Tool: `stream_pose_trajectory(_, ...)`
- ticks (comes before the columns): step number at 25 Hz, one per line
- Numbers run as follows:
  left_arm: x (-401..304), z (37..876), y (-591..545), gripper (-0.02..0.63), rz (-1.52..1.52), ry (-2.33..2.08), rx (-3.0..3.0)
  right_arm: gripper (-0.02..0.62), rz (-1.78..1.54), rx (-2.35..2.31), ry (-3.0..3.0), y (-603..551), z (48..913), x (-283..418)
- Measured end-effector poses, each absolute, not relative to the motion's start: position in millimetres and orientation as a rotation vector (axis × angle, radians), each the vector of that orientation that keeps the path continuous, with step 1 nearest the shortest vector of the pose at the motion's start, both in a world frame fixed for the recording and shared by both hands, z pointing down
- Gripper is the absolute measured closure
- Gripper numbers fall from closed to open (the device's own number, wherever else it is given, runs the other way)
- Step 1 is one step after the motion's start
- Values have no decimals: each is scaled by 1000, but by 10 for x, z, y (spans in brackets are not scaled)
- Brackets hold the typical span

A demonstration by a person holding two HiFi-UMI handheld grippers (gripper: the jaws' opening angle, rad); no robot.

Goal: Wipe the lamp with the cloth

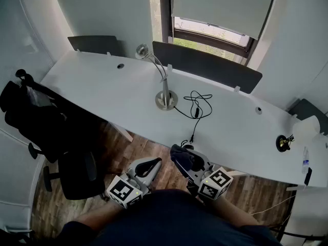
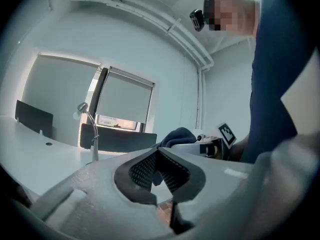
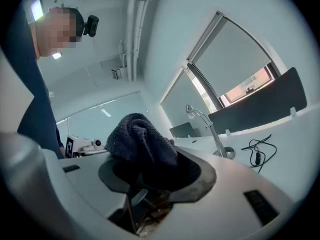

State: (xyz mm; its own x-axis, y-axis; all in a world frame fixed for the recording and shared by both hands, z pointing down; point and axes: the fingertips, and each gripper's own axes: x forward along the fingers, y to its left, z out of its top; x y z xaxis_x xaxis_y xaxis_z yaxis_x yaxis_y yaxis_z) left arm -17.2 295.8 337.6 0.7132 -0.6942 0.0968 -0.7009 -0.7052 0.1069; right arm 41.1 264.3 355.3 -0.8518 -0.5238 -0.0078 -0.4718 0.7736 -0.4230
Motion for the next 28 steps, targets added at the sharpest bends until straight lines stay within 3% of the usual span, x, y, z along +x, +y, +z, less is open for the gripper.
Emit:
stream_pose_trajectory(19, -85, 3427, 2875, 598, 61, -1225, 2700, 414, -653, -716, 2812, 2586, 3598, 589)
stream_pose_trajectory(28, -471, 3489, 2139, 598, -11, -1245, 2668, 414, -649, -834, 2813, 2064, 3708, 459)
